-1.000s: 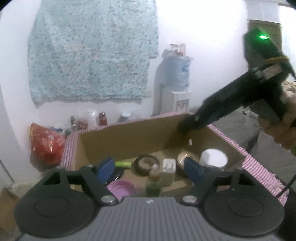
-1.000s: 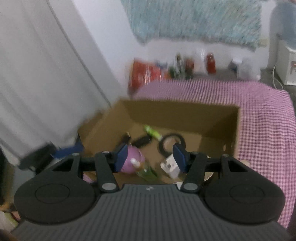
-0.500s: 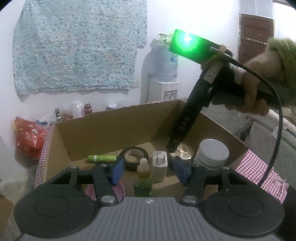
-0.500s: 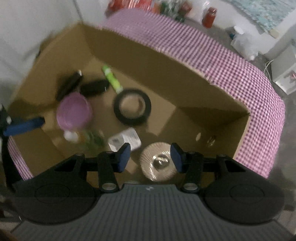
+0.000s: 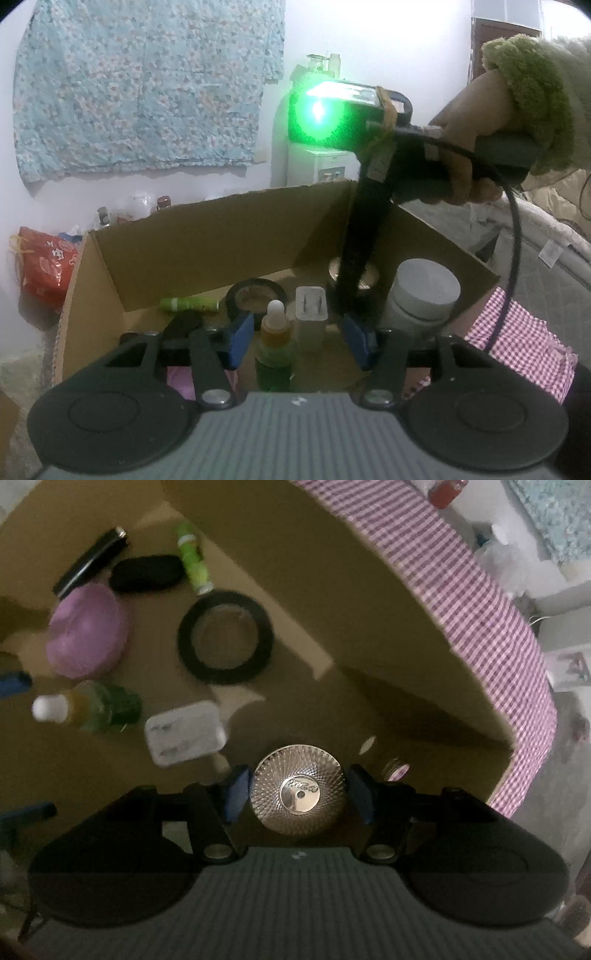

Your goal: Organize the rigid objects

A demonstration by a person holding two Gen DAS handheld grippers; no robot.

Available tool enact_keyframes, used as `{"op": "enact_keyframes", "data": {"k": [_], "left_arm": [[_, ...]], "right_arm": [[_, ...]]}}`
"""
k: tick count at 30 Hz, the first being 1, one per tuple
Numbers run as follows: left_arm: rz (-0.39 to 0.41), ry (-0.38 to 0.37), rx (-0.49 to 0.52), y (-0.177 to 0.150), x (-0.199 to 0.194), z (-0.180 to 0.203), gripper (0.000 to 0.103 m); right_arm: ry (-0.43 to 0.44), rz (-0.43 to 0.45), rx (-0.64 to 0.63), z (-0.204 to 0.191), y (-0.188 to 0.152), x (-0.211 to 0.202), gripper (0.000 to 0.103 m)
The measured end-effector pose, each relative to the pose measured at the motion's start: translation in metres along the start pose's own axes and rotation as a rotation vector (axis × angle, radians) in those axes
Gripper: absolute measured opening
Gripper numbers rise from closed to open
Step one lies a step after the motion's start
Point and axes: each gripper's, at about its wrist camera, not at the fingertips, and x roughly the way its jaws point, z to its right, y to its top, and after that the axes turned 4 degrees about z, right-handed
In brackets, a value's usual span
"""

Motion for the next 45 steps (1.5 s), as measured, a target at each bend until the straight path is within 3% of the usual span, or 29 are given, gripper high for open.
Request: {"op": "enact_keyframes", "data": {"k": [6, 11, 17, 19, 22, 32, 38, 43, 45], "left_arm": [[-0.011, 0.001, -0.009, -0.002, 0.003, -0.002, 0.045], [-0.017, -0.002, -0.026, -0.002, 0.005, -0.003, 0.039], [-0.025, 0.011, -0.046, -0.003, 0.007, -0.004, 0.032], [-0.025, 0.013, -0.055, -0.004, 0.005, -0.007, 0.031], [-0.025, 0.003, -0.081, -0.006, 0.004, -0.011, 0.031], [-0.021, 0.018, -0.092, -0.007, 0.005, -0.014, 0.025], [-0.021, -0.010, -0.129, -0.007, 0.008, -0.019, 0.023], [-0.024, -0.034, -0.164, -0.008, 0.010, -0.023, 0.019], [-0.026, -0.046, -0.188, -0.010, 0.010, -0.024, 0.017]], "right_arm": [[0.080, 0.116, 0.115, 0.015, 0.004, -0.029, 0.057], [0.216, 0.190, 0.245, 0.021, 0.005, -0.046, 0.057], [0.223, 0.127, 0.152, -0.016, 0.018, -0.026, 0.055], [0.261, 0.120, 0.172, -0.014, 0.021, -0.022, 0.054], [0.243, 0.128, 0.163, -0.010, 0.020, -0.024, 0.053], [0.296, 0.077, 0.342, 0.009, 0.008, -0.013, 0.052], [0.316, 0.024, 0.398, 0.005, 0.005, 0.001, 0.051], [0.284, 0.044, 0.333, -0.002, 0.003, -0.006, 0.043], [0.262, 0.043, 0.272, -0.008, 0.002, -0.011, 0.034]]}}
